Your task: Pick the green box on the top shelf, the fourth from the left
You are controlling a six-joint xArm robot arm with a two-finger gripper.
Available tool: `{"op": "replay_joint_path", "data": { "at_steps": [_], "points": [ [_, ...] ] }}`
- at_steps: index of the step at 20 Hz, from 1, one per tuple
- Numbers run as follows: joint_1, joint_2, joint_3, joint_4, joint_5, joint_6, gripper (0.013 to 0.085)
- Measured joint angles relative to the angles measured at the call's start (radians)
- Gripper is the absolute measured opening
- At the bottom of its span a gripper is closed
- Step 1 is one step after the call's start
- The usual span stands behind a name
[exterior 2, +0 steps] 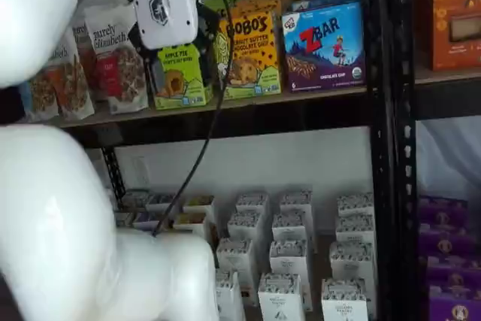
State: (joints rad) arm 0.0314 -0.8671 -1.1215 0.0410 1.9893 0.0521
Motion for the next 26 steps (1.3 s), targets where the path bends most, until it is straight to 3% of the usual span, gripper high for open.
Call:
{"op": "replay_joint_path", "data": {
  "at_steps": [3, 10, 18, 26],
  "points": [
    [-0.050, -0.024, 0.022, 0.054, -0.038, -0.029, 0.0850],
    [-0.039, -0.033, 0.030, 0.061, -0.063, -0.019, 0.0850],
    [0.003, -0.029, 0.037, 0.058, -0.121, 0.017, 0.0850],
    [0.101, -0.014, 0.048, 0.026, -0.216, 0.099, 0.0850]
  ]
}}
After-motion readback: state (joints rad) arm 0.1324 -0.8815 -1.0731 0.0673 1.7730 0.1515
